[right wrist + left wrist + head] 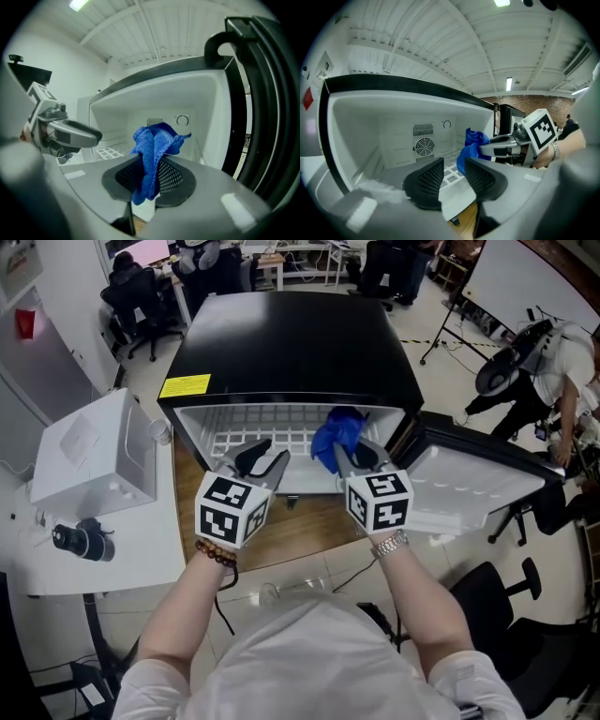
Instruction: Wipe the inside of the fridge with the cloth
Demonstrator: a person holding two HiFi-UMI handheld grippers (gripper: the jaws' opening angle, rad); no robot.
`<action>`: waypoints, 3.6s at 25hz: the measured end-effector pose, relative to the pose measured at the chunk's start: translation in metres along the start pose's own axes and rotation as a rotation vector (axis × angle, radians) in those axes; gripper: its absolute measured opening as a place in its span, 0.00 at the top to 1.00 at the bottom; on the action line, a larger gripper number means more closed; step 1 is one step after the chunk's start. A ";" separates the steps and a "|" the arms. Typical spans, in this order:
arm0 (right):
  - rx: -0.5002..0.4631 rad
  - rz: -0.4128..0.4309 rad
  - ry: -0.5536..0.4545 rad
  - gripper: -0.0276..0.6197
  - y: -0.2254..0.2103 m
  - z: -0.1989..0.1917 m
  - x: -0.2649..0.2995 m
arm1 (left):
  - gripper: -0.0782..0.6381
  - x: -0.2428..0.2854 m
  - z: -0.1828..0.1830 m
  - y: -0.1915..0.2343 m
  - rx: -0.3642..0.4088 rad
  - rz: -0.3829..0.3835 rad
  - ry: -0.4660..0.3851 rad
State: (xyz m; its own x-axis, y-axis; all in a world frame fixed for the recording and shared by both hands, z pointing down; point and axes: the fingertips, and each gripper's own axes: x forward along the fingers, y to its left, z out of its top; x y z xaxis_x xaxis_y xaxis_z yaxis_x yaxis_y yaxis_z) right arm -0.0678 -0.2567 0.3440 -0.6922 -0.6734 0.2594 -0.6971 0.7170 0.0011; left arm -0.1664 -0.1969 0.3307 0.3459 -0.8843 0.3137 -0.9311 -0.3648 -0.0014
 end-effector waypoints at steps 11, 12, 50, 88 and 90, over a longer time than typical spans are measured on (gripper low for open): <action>-0.097 0.238 -0.105 0.85 0.033 0.004 -0.044 | 0.49 0.028 0.018 -0.077 -0.176 -0.342 -0.027; -0.102 0.263 -0.112 0.85 0.035 0.004 -0.048 | 0.48 0.028 0.020 -0.079 -0.184 -0.367 -0.030; -0.107 0.076 -0.052 0.79 -0.011 -0.020 -0.098 | 0.79 0.074 0.044 -0.123 0.021 -0.257 -0.130; -0.005 -0.001 0.238 0.95 -0.029 -0.042 -0.079 | 0.79 0.168 0.039 -0.081 0.011 0.088 -0.050; 0.010 0.014 0.276 0.95 -0.026 -0.049 -0.077 | 0.79 0.172 0.040 -0.079 0.009 0.091 -0.044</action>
State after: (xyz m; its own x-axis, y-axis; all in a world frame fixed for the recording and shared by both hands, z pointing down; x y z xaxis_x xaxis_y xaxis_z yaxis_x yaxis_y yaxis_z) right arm 0.0127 -0.2151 0.3712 -0.6255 -0.5880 0.5128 -0.6907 0.7230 -0.0135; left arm -0.0286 -0.3315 0.3469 0.2644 -0.9258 0.2702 -0.9580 -0.2843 -0.0367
